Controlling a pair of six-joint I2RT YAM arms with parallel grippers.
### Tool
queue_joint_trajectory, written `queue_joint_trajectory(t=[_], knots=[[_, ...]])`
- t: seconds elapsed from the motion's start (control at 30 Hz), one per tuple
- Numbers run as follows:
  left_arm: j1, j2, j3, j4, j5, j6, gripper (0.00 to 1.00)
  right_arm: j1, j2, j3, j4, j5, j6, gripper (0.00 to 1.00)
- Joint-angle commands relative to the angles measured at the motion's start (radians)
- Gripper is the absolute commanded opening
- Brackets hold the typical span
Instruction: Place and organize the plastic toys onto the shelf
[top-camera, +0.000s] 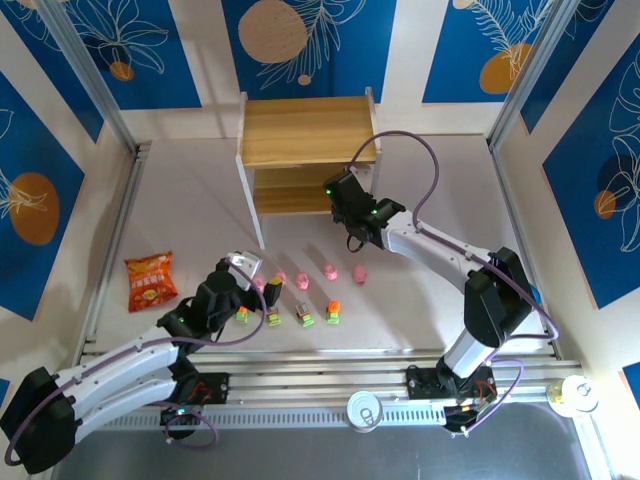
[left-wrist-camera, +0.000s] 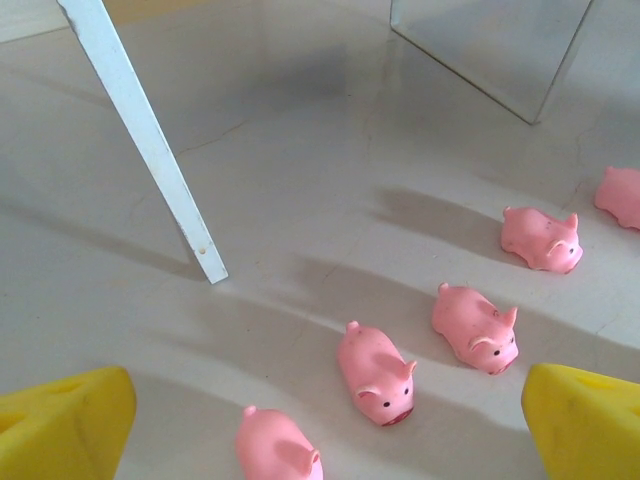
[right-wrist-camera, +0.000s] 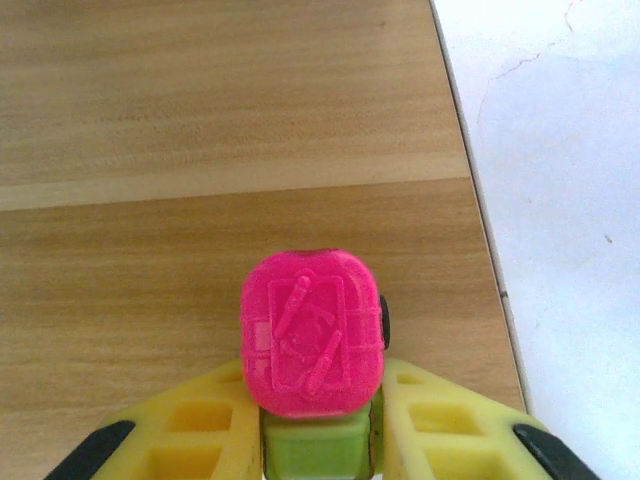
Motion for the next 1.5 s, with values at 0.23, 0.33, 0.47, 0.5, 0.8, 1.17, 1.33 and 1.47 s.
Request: queue_joint_trajectory(t=[0.23, 0.33, 0.47, 0.5, 0.8, 1.17, 1.33, 1.47], knots=[[0.001, -0.003, 0.030, 0.025, 0.004, 0.002, 0.99, -0.016, 0.034, 0.036, 0.051, 0.042, 0.016, 0.22], [0.001, -0.003, 0.030, 0.025, 0.006, 0.001, 0.99, -0.021, 0.043, 0.036, 0.053, 0.044, 0.021, 0.23], [0.001, -0.003, 0.029, 0.025, 0.007, 0.001, 0.99, -0.021, 0.053, 0.042, 0.045, 0.051, 0.029, 0.30], [0.000, -0.003, 0.030, 0.025, 0.007, 0.001, 0.99, -0.020, 0.052, 0.041, 0.044, 0.051, 0.032, 0.30], [0.001, -0.002, 0.030, 0.028, 0.011, 0.001, 0.99, -0.006, 0.020, 0.027, 0.061, 0.056, 0.015, 0.40], [0.001, 0.003, 0.032, 0.030, 0.001, 0.005, 0.99, 0.007, -0.022, 0.007, 0.055, 0.063, 0.018, 0.47], [0.001, 0.004, 0.032, 0.030, -0.007, 0.005, 0.99, 0.027, -0.056, -0.014, 0.048, 0.074, 0.025, 0.48], [0.000, 0.005, 0.032, 0.026, -0.015, 0.005, 0.99, 0.042, -0.077, -0.036, 0.038, 0.082, 0.037, 0.49]])
